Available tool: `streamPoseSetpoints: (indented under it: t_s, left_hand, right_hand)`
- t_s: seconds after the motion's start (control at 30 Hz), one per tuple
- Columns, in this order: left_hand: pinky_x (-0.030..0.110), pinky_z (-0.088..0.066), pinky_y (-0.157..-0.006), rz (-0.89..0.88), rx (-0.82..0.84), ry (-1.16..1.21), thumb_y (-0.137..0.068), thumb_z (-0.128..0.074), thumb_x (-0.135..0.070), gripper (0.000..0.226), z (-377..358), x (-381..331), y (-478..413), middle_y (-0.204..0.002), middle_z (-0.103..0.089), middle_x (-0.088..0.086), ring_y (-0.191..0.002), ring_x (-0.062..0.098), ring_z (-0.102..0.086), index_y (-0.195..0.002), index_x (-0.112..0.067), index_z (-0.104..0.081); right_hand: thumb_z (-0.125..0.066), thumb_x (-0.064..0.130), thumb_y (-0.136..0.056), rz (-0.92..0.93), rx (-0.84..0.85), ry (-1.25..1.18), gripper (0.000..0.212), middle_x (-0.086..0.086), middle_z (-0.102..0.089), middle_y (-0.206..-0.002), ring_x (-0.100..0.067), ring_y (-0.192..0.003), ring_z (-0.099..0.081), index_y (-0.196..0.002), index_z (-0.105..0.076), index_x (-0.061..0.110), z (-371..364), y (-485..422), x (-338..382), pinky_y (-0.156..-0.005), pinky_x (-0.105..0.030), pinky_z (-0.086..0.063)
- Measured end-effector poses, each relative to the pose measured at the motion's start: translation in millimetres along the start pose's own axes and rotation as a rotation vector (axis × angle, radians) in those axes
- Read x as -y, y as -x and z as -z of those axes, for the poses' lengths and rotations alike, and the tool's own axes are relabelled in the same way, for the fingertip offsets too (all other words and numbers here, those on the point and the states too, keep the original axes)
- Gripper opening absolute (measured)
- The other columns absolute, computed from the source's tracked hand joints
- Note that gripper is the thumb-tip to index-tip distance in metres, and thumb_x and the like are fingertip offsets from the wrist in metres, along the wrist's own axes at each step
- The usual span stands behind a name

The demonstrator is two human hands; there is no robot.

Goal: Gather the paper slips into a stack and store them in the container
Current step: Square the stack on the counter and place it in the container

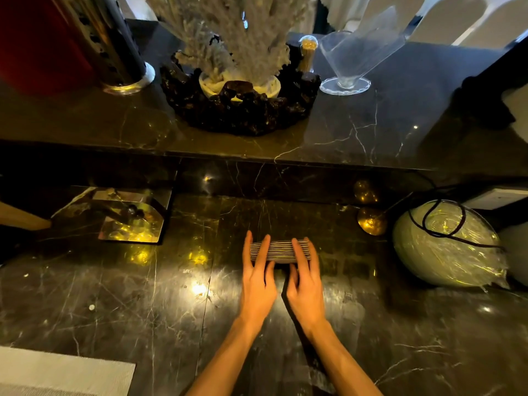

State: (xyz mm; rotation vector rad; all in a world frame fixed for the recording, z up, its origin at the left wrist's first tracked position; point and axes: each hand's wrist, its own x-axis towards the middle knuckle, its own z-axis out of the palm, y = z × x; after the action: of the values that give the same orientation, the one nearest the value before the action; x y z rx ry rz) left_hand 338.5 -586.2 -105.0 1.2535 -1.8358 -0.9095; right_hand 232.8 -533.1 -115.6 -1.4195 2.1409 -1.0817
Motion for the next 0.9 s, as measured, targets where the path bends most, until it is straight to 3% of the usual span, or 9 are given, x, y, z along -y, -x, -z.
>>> streamPoseSetpoints:
  t_s: [0.13,0.27,0.37,0.43,0.53,0.7,0.77,0.83,0.9]
  left_hand:
    - [-0.009,-0.027,-0.094,0.011,0.007,-0.006,-0.098,-0.048,-0.007,0.064,1,3,0,-0.161,-0.008,-0.004,-0.135,-0.025,-0.013,-0.148,-0.041,-0.028]
    - [-0.01,-0.028,-0.092,-0.024,0.037,-0.009,-0.098,-0.048,-0.007,0.062,-2,4,3,-0.162,-0.011,0.0,-0.137,-0.021,-0.016,-0.148,-0.039,-0.031]
    - [-0.007,-0.034,-0.088,0.024,0.07,-0.062,-0.099,-0.048,-0.017,0.059,-2,4,0,-0.162,-0.011,-0.006,-0.132,-0.008,-0.028,-0.147,-0.044,-0.027]
    - [0.006,-0.043,-0.088,0.044,0.087,-0.092,-0.098,-0.048,-0.019,0.059,-1,2,0,-0.162,-0.013,-0.003,-0.129,0.004,-0.04,-0.147,-0.043,-0.027]
    - [0.02,-0.049,-0.088,0.044,0.1,-0.101,-0.097,-0.05,-0.015,0.058,4,-7,-1,-0.161,-0.016,0.002,-0.129,0.021,-0.05,-0.148,-0.036,-0.03]
    - [0.041,-0.055,-0.095,0.099,0.203,-0.185,-0.098,-0.046,-0.012,0.059,22,-20,22,-0.162,-0.011,0.001,-0.132,0.028,-0.048,-0.148,-0.038,-0.027]
    - [0.04,-0.052,-0.1,0.119,0.214,-0.175,-0.094,-0.05,-0.002,0.061,28,-25,43,-0.159,-0.018,0.003,-0.132,0.025,-0.047,-0.144,-0.033,-0.035]
    - [0.042,-0.047,-0.106,0.204,0.191,-0.149,-0.092,-0.056,-0.008,0.053,35,-33,69,-0.151,-0.035,0.004,-0.13,0.023,-0.049,-0.137,-0.033,-0.045]
    - [0.04,-0.045,-0.106,0.318,0.161,-0.13,-0.093,-0.058,-0.014,0.042,44,-43,93,-0.138,-0.05,0.005,-0.124,0.023,-0.053,-0.131,-0.031,-0.053]
  right_hand:
    - [-0.051,0.009,-0.093,-0.001,-0.005,0.009,0.076,0.016,-0.01,-0.161,-0.018,-0.139,-0.041,-0.15,-0.019,0.047,-1,0,0,-0.094,-0.027,-0.056]
    - [-0.049,0.013,-0.094,-0.03,-0.019,0.004,0.073,0.018,-0.012,-0.161,-0.013,-0.131,-0.049,-0.149,-0.019,0.05,-2,1,-4,-0.083,-0.002,-0.046]
    - [-0.048,0.017,-0.094,-0.088,-0.017,0.066,0.072,0.007,-0.023,-0.157,-0.017,-0.12,-0.056,-0.149,-0.017,0.049,-4,-2,-2,-0.072,-0.015,-0.055]
    - [-0.047,0.018,-0.093,-0.099,-0.018,0.082,0.071,0.003,-0.027,-0.156,-0.016,-0.119,-0.053,-0.15,-0.017,0.048,-3,-2,2,-0.071,-0.016,-0.053]
    - [-0.049,0.011,-0.093,-0.087,0.003,0.047,0.072,0.001,-0.028,-0.156,-0.017,-0.127,-0.048,-0.149,-0.021,0.046,5,-3,8,-0.081,-0.024,-0.056]
    - [-0.052,0.002,-0.091,-0.093,0.048,-0.036,0.068,0.001,-0.032,-0.156,-0.01,-0.14,-0.035,-0.148,-0.028,0.031,25,11,25,-0.108,-0.021,-0.039]
    - [-0.053,0.001,-0.092,-0.13,0.059,-0.08,0.062,-0.001,-0.038,-0.153,-0.011,-0.14,-0.037,-0.147,-0.034,0.021,31,33,31,-0.114,-0.023,-0.033]
    - [-0.053,0.002,-0.094,-0.143,0.077,-0.111,0.056,0.004,-0.042,-0.146,-0.001,-0.134,-0.039,-0.143,-0.036,0.023,40,63,41,-0.112,-0.014,-0.029]
    - [-0.051,0.001,-0.095,-0.181,0.094,-0.137,0.053,0.005,-0.046,-0.141,0.004,-0.131,-0.041,-0.14,-0.039,0.026,48,88,52,-0.112,-0.021,-0.035]
